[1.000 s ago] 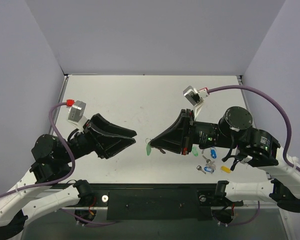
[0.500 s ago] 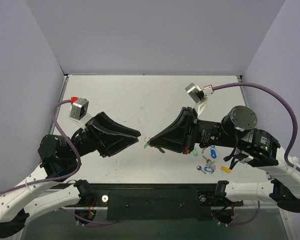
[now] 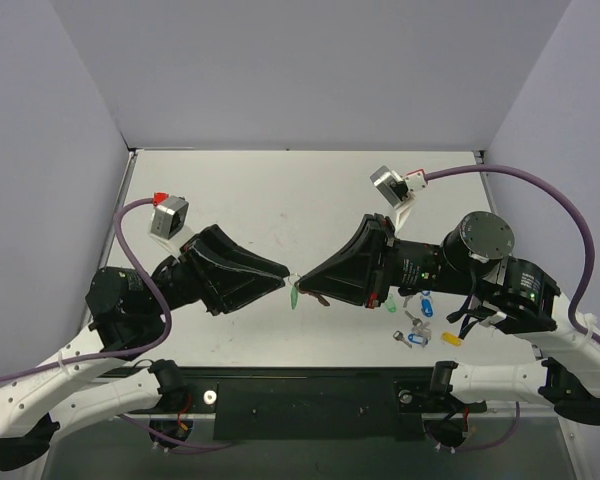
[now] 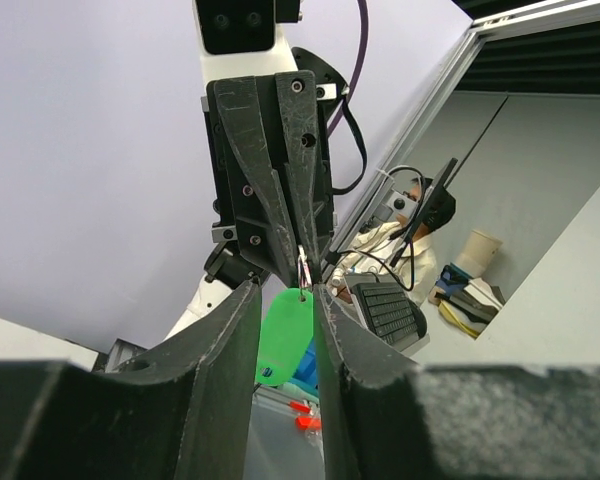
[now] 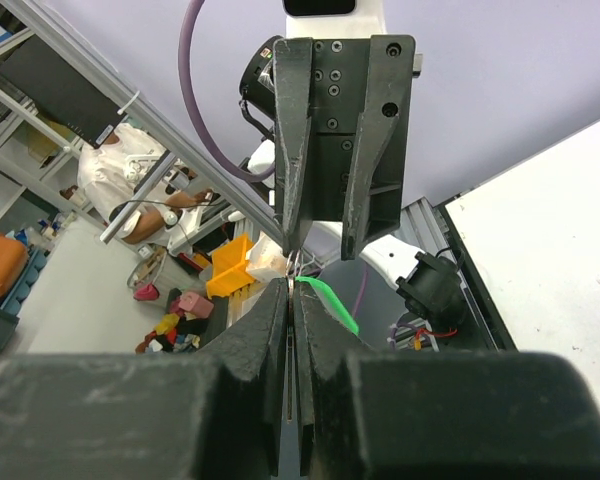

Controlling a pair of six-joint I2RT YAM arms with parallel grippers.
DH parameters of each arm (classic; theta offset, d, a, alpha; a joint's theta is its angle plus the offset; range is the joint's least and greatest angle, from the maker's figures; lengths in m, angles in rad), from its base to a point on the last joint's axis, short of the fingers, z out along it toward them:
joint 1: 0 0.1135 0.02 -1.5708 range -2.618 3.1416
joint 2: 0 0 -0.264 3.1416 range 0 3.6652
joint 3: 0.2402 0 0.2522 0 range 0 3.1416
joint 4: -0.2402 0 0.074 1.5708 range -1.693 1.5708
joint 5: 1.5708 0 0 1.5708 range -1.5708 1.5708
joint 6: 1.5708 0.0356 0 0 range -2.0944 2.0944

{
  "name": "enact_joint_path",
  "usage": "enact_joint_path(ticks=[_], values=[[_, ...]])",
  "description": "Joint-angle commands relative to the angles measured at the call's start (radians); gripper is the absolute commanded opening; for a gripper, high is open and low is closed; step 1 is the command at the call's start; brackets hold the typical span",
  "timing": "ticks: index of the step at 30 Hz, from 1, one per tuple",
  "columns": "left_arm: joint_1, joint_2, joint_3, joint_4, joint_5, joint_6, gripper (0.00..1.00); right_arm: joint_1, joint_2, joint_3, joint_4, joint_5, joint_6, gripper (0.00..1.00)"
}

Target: Remove the keys from the keyring

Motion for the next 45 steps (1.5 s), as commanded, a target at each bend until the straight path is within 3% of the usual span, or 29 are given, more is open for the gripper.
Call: enact_joint_path(ticks=[1,9,11,18,21,25,31,35,45], values=[[-0.018,0.018,0.017,0.052,0.021,0.001,0.36,0.001,0.010,0.010,0.079,-0.004,-0.001,0.00],[-0.035,0.028,0.019,0.050,0.011,0.015,0.29,-0.001,0.018,0.010,0.069,-0.004,-0.009,0.00],[-0.035,0.026,0.019,0.047,0.005,0.016,0.19,-0.001,0.018,0.010,0.067,-0.003,-0.009,0.00],[-0.036,0.017,0.022,0.032,-0.004,0.025,0.13,-0.002,0.011,0.001,0.056,0.000,-0.013,0.00],[-0.036,0.015,0.022,0.030,-0.004,0.027,0.00,-0.002,0.011,-0.010,0.055,0.003,-0.010,0.00],[-0.040,0.011,0.028,0.015,-0.006,0.036,0.00,-0.004,0.010,-0.014,0.040,0.010,-0.015,0.00],[-0.058,0.023,0.112,-0.181,-0.012,0.125,0.00,-0.004,0.013,0.004,-0.052,0.039,-0.047,0.00],[-0.064,0.052,0.217,-0.441,0.007,0.209,0.00,-0.004,0.024,0.015,-0.137,0.065,-0.076,0.00],[-0.067,0.072,0.301,-0.693,0.073,0.321,0.00,-0.004,0.054,0.052,-0.276,0.079,-0.105,0.00]])
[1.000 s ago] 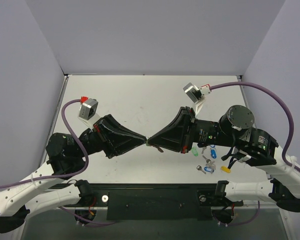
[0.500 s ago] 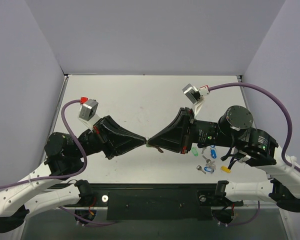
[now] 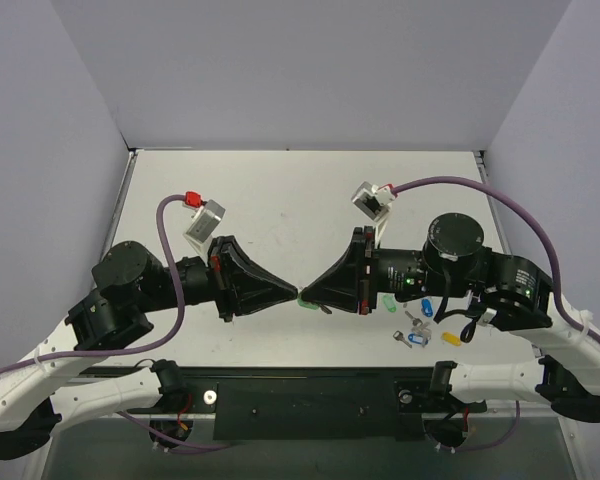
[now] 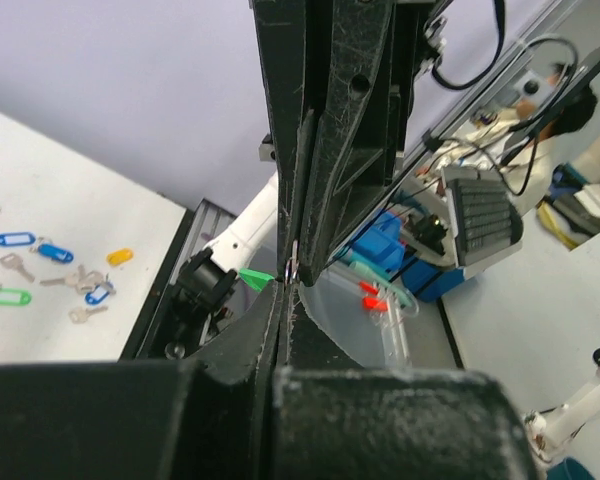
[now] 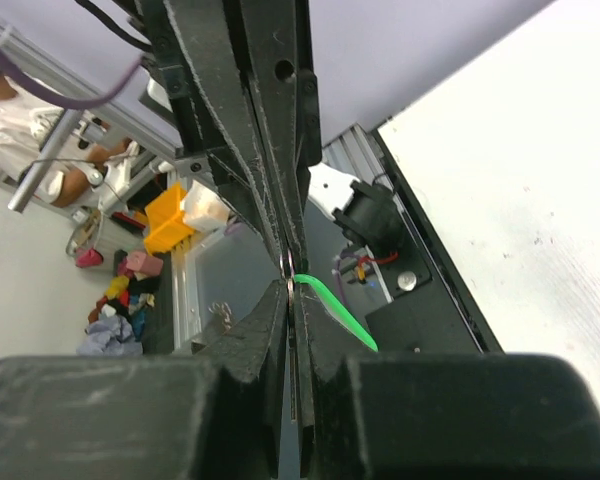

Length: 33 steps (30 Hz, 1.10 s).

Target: Remove the keys from the keyring

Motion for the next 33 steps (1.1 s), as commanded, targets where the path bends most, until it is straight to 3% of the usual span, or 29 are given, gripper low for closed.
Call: enact_joint_path(ticks=[1,9,19,27,33], values=[[-0.010,0.017,0.079,-0.125,0.075,0.086,0.00,-0.001,0.038,0.036,-0.072,0.025,-0.034,0.00],[-0.015,0.057,0.135,-0.286,0.136,0.167,0.00,-0.002,0.077,0.060,-0.150,-0.027,-0.046,0.00],[-0.021,0.198,0.318,-0.620,0.182,0.311,0.00,0.007,0.122,0.086,-0.262,-0.050,-0.082,0.00],[-0.021,0.277,0.384,-0.696,0.152,0.350,0.00,0.007,0.134,0.077,-0.309,-0.055,-0.125,0.00],[-0.021,0.202,0.360,-0.613,0.053,0.290,0.39,0.007,0.096,0.013,-0.256,-0.037,-0.128,0.00]])
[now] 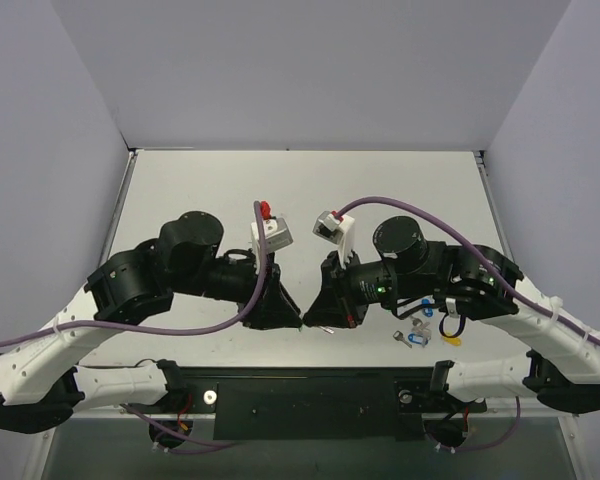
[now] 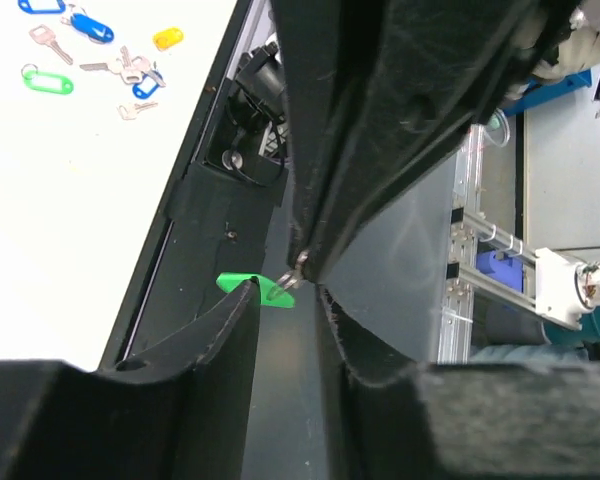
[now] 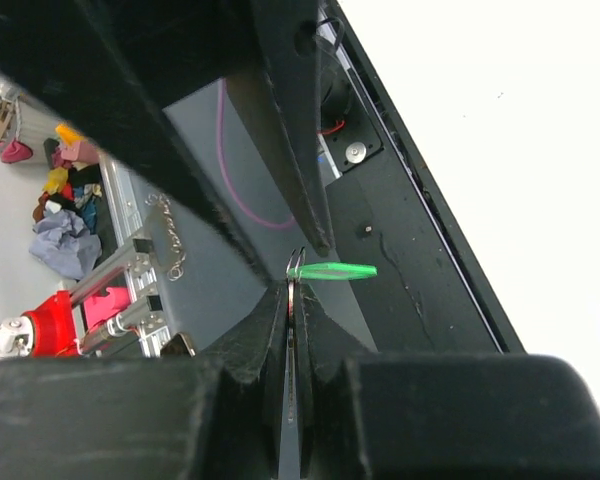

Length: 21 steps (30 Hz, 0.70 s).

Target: Remove the keys from the keyring

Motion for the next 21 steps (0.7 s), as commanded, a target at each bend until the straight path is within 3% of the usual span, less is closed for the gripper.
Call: enact_joint_path(ticks=[1,2,6,12,14,17,18,21], values=[[-0.009,-0.088,0.017,0.100,-0.070,-0.041,0.48,0.005,-0.037,-0.058,0.106,0.023,-0.010,0.00],[-0.009,-0.101,0.012,0.117,-0.094,-0.048,0.55,0.007,-0.060,-0.088,0.124,0.027,0.000,0.00],[-0.009,-0.196,-0.060,0.210,-0.140,-0.069,0.68,0.005,-0.146,-0.217,0.241,0.072,0.055,0.00],[-0.007,-0.351,-0.277,0.466,-0.333,-0.145,0.71,0.007,-0.264,-0.351,0.364,0.153,0.109,0.00],[-0.009,-0.412,-0.395,0.612,-0.355,-0.201,0.78,0.005,-0.284,-0.360,0.385,0.165,0.113,0.00],[-0.009,-0.470,-0.477,0.776,-0.337,-0.244,0.75,0.004,-0.301,-0.379,0.443,0.162,0.116,0.00],[-0.007,-0.469,-0.486,0.789,-0.337,-0.253,0.69,0.004,-0.303,-0.383,0.466,0.164,0.115,0.00],[-0.009,-0.463,-0.486,0.821,-0.336,-0.256,0.66,0.004,-0.307,-0.411,0.528,0.168,0.122,0.00]])
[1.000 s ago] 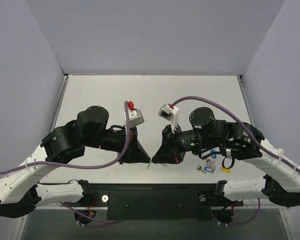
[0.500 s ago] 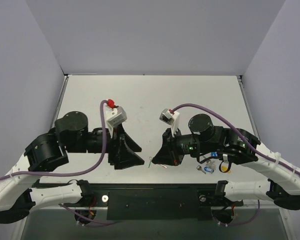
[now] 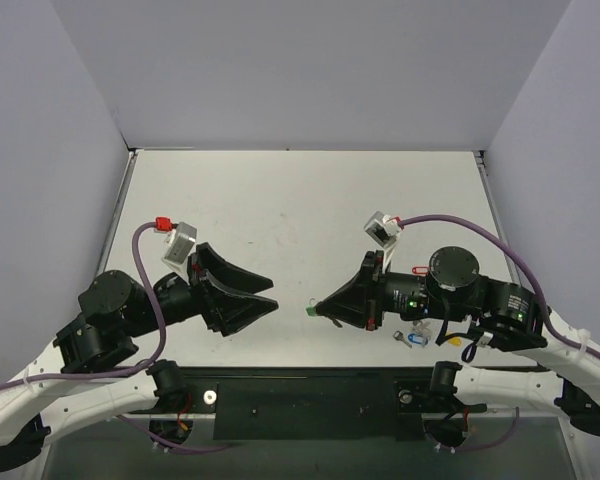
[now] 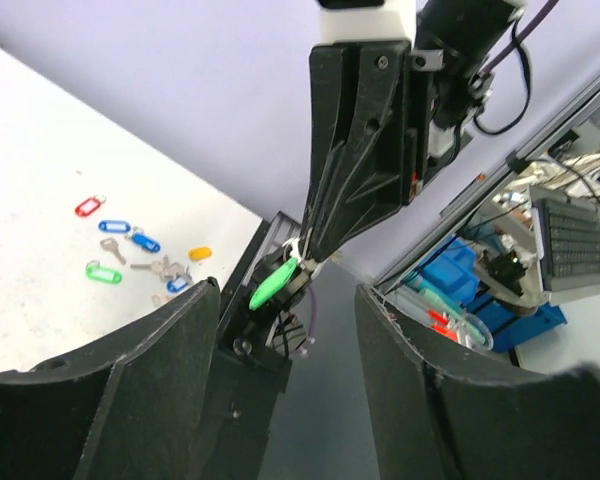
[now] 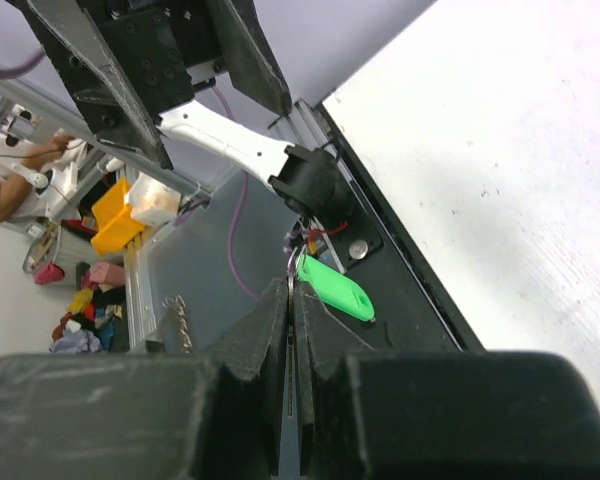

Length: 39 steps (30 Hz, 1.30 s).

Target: Remove the keys from the keyring

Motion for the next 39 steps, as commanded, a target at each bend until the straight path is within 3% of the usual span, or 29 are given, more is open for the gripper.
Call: enact_joint_path(ticks=[1,9,14,22,39], values=[[-0.004,0.000,0.006,0.225,-0.024,-0.053,0.65,0.004,-0.009,-0.041,0.195,0.020,0.025,0.00],[-0.005,-0.016,-0.022,0.329,-0.028,-0.071,0.57,-0.067,0.019,-0.064,0.338,-0.116,0.071,0.00],[-0.005,-0.046,-0.114,0.439,-0.057,-0.093,0.53,-0.199,0.017,-0.111,0.575,-0.305,0.221,0.00],[-0.005,-0.020,-0.163,0.548,-0.082,-0.107,0.47,-0.219,0.053,-0.102,0.726,-0.432,0.319,0.00],[-0.005,0.054,-0.146,0.657,-0.035,-0.172,0.37,-0.219,0.054,-0.087,0.717,-0.446,0.309,0.00]])
